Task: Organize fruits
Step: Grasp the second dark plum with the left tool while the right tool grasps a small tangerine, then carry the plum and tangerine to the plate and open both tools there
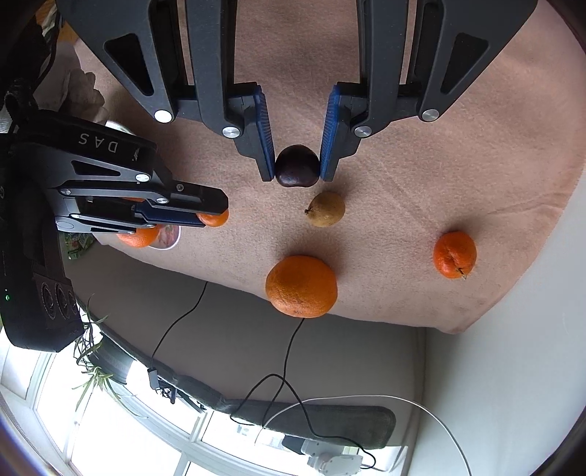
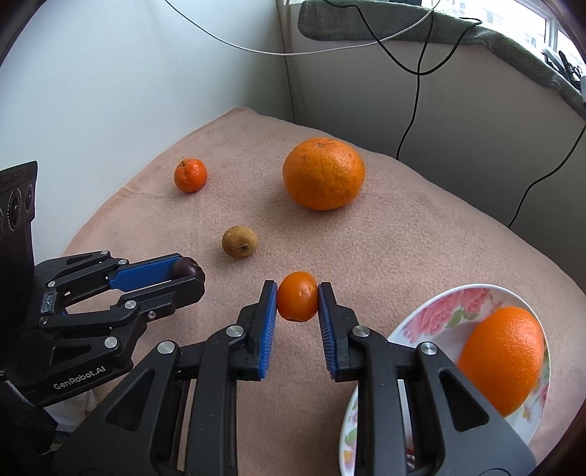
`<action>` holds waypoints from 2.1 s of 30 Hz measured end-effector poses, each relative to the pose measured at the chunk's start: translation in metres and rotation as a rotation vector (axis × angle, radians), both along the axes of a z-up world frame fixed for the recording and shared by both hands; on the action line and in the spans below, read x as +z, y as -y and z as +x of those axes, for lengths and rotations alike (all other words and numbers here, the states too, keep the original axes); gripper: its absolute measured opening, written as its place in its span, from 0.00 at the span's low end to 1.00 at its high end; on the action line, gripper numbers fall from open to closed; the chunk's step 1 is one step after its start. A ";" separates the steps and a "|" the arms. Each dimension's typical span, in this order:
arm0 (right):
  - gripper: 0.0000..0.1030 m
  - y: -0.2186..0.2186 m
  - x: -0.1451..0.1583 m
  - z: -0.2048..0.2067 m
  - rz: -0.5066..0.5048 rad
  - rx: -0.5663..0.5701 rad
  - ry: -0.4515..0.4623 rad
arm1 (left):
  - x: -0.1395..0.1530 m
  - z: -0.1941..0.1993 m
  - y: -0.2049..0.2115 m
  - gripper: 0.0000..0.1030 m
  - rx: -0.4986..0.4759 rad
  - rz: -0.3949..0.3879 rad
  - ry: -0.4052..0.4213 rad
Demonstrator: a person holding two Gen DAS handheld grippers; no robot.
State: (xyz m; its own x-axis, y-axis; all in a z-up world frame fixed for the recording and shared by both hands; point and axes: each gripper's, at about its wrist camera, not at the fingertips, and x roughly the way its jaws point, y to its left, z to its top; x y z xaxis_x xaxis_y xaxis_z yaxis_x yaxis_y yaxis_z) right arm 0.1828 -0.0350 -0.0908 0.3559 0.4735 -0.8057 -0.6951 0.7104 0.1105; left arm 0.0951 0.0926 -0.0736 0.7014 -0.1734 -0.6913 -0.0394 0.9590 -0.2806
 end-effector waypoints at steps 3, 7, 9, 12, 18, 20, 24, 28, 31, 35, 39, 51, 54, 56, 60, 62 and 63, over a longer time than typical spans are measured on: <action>0.23 0.012 0.010 -0.008 0.035 -0.015 0.007 | 0.006 -0.004 0.008 0.23 -0.013 0.003 0.017; 0.23 0.030 0.022 -0.018 0.076 -0.034 0.020 | 0.014 -0.008 0.021 0.23 -0.035 0.008 0.038; 0.23 0.039 0.026 -0.022 0.092 -0.047 0.028 | 0.018 -0.009 0.027 0.23 -0.046 0.012 0.047; 0.23 0.053 0.031 -0.026 0.118 -0.071 0.034 | 0.022 -0.008 0.037 0.23 -0.065 0.014 0.058; 0.23 0.085 0.040 -0.034 0.155 -0.126 0.051 | 0.026 -0.005 0.058 0.23 -0.104 0.018 0.070; 0.23 0.097 0.042 -0.036 0.164 -0.149 0.053 | 0.027 -0.004 0.064 0.23 -0.118 0.019 0.072; 0.23 0.120 0.042 -0.038 0.177 -0.192 0.055 | 0.029 0.000 0.076 0.23 -0.143 0.019 0.076; 0.23 0.140 0.041 -0.040 0.180 -0.232 0.059 | 0.029 0.003 0.087 0.23 -0.165 0.018 0.076; 0.23 0.153 0.040 -0.041 0.186 -0.261 0.057 | 0.029 0.004 0.094 0.23 -0.178 0.019 0.075; 0.23 0.168 0.036 -0.041 0.192 -0.294 0.050 | 0.028 0.007 0.102 0.23 -0.192 0.021 0.072; 0.23 0.179 0.032 -0.039 0.188 -0.316 0.045 | 0.027 0.009 0.110 0.23 -0.205 0.023 0.068; 0.23 0.198 0.023 -0.037 0.170 -0.346 0.037 | 0.027 0.014 0.130 0.23 -0.233 0.040 0.057; 0.23 0.200 0.021 -0.037 0.170 -0.349 0.032 | 0.027 0.015 0.135 0.23 -0.240 0.045 0.053; 0.23 0.201 0.019 -0.036 0.168 -0.349 0.029 | 0.027 0.016 0.138 0.23 -0.245 0.048 0.051; 0.23 0.202 0.017 -0.035 0.168 -0.351 0.023 | 0.026 0.017 0.142 0.23 -0.251 0.053 0.049; 0.23 0.202 0.016 -0.034 0.168 -0.353 0.022 | 0.026 0.018 0.143 0.23 -0.252 0.053 0.047; 0.23 0.203 0.016 -0.034 0.168 -0.352 0.021 | 0.026 0.018 0.143 0.23 -0.254 0.054 0.047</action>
State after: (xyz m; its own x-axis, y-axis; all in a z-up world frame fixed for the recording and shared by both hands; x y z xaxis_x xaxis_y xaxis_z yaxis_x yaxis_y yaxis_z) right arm 0.1487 -0.2376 -0.0751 0.5355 0.4445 -0.7181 -0.4156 0.8789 0.2342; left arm 0.1130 -0.0508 -0.0478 0.6719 -0.3115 -0.6719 0.2162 0.9502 -0.2244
